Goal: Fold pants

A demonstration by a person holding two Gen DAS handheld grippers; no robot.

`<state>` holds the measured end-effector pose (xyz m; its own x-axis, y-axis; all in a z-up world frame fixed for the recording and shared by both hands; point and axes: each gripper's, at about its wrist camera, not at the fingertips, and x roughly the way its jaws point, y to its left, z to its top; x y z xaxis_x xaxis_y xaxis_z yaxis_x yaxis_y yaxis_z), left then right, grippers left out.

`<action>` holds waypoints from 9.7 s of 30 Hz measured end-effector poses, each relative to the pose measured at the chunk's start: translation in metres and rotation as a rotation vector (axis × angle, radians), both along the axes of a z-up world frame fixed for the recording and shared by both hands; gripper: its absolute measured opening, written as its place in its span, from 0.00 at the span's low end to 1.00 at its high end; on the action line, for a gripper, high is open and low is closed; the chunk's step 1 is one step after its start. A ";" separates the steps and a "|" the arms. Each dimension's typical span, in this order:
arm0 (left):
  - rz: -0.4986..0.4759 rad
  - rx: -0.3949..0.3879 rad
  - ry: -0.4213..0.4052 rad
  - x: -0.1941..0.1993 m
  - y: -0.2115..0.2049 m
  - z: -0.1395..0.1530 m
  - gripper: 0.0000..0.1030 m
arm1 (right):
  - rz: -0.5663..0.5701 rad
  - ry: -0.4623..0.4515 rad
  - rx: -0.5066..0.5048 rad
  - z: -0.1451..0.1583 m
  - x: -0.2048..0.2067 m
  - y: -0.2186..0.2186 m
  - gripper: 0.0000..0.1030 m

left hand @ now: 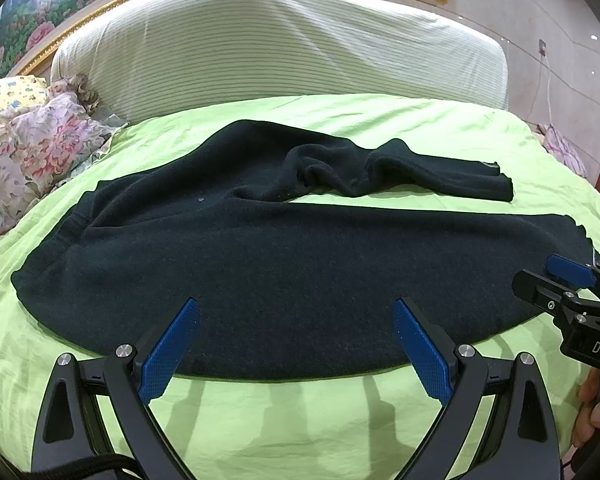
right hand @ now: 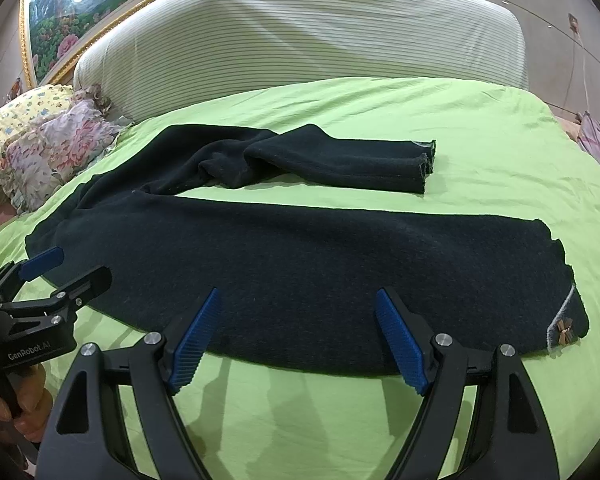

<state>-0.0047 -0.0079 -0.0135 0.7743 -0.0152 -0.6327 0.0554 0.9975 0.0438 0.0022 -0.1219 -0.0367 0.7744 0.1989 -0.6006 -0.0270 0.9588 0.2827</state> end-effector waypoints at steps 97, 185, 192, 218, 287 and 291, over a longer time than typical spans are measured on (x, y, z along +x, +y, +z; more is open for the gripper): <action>-0.608 0.095 0.535 0.324 -0.027 0.036 0.10 | -0.004 0.270 0.184 0.027 0.201 -0.174 0.08; 0.329 -0.099 0.656 0.258 0.136 0.043 0.05 | 0.723 0.169 0.157 0.002 0.120 0.156 0.07; 0.357 -0.368 0.407 0.172 0.176 0.079 0.04 | 0.704 0.056 0.118 0.036 0.112 0.140 0.06; 0.416 -0.699 0.260 0.047 0.265 0.006 0.07 | 0.754 0.084 -0.192 0.021 0.081 0.202 0.10; 0.472 -0.589 0.158 0.052 0.302 0.012 0.19 | 0.642 0.136 -0.306 0.015 0.230 0.217 0.05; 0.474 -0.540 0.186 0.046 0.302 0.014 0.31 | 0.545 0.125 -0.133 0.020 0.229 0.190 0.10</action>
